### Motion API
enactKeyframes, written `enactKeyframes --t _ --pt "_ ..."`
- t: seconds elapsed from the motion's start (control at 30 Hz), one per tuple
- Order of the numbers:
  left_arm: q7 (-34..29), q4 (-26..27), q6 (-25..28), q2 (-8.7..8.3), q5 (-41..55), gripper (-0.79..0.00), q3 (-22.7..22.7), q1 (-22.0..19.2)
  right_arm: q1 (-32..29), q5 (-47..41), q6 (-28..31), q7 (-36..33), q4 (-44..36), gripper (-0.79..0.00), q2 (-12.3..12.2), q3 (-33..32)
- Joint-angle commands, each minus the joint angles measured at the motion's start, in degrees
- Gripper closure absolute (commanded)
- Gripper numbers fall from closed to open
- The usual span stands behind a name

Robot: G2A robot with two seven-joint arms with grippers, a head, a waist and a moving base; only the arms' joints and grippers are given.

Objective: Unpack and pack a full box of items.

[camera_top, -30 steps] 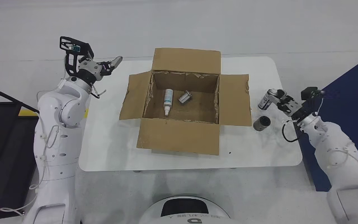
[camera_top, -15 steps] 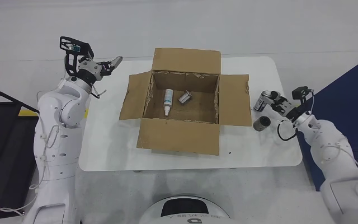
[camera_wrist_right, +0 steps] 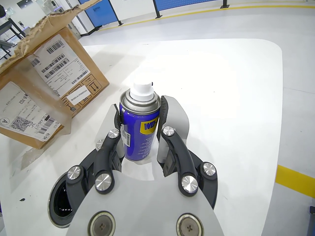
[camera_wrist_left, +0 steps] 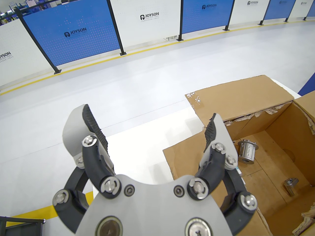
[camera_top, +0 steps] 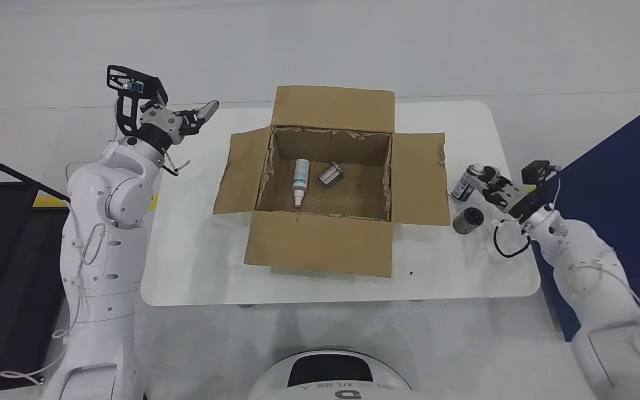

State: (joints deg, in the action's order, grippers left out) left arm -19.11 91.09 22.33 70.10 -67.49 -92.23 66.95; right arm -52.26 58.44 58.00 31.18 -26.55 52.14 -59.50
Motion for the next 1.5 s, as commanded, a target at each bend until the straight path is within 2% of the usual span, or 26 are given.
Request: enactKeyframes --t 0.0,0.2,0.5,0.57,0.63,0.67,0.7,0.8,1.0,1.1,1.23,1.4,1.47 --pt "0.00 0.00 0.00 0.00 0.00 -0.785 0.00 0.00 -0.13 0.29 0.00 0.56 -0.25 -0.283 -0.17 0.21" --pt "0.00 0.00 0.00 0.00 0.00 -0.785 0.00 0.00 -0.79 1.19 0.00 2.86 -1.38 -0.363 -0.76 0.80" --pt "0.00 0.00 0.00 0.00 0.00 -0.785 0.00 0.00 -1.85 1.84 0.00 7.03 -3.12 -0.391 -1.65 1.42" --pt "0.00 0.00 0.00 0.00 0.00 -0.785 0.00 0.00 -2.33 2.29 0.00 9.34 -4.24 -0.456 -2.10 1.53" --pt "0.00 0.00 0.00 0.00 0.00 -0.785 0.00 0.00 -2.79 2.97 0.00 11.90 -5.37 -0.600 -2.73 1.57" --pt "0.00 0.00 0.00 0.00 0.00 -0.785 0.00 0.00 -3.02 3.37 0.00 13.08 -5.99 -0.637 -3.09 1.63" --pt "0.00 0.00 0.00 0.00 0.00 -0.785 0.00 0.00 -3.18 3.59 0.00 14.39 -6.77 -0.723 -3.48 1.64" --pt "0.00 0.00 0.00 0.00 0.00 -0.785 0.00 0.00 -3.46 3.30 0.00 15.10 -9.55 -0.785 -4.78 1.32" --pt "0.00 0.00 0.00 0.00 0.00 -0.785 0.00 0.00 -5.23 -0.36 0.00 15.10 -19.74 -0.785 -7.96 -0.08" --pt "0.00 0.00 0.00 0.00 0.00 -0.785 0.00 0.00 -5.68 -1.92 0.00 12.82 -27.37 -0.785 -9.78 0.46" --pt "0.00 0.00 0.00 0.00 0.00 -0.785 0.00 0.00 -4.80 -7.71 0.00 3.62 -36.82 -0.785 -11.54 2.02" --pt "0.00 0.00 0.00 0.00 0.00 -0.785 0.00 0.00 -3.16 -19.34 0.00 -10.57 -46.27 -0.785 -12.35 4.54" --pt "0.00 0.00 0.00 0.00 0.00 -0.785 0.00 0.00 -3.31 -21.02 0.00 -11.20 -47.69 -0.785 -12.38 5.10"
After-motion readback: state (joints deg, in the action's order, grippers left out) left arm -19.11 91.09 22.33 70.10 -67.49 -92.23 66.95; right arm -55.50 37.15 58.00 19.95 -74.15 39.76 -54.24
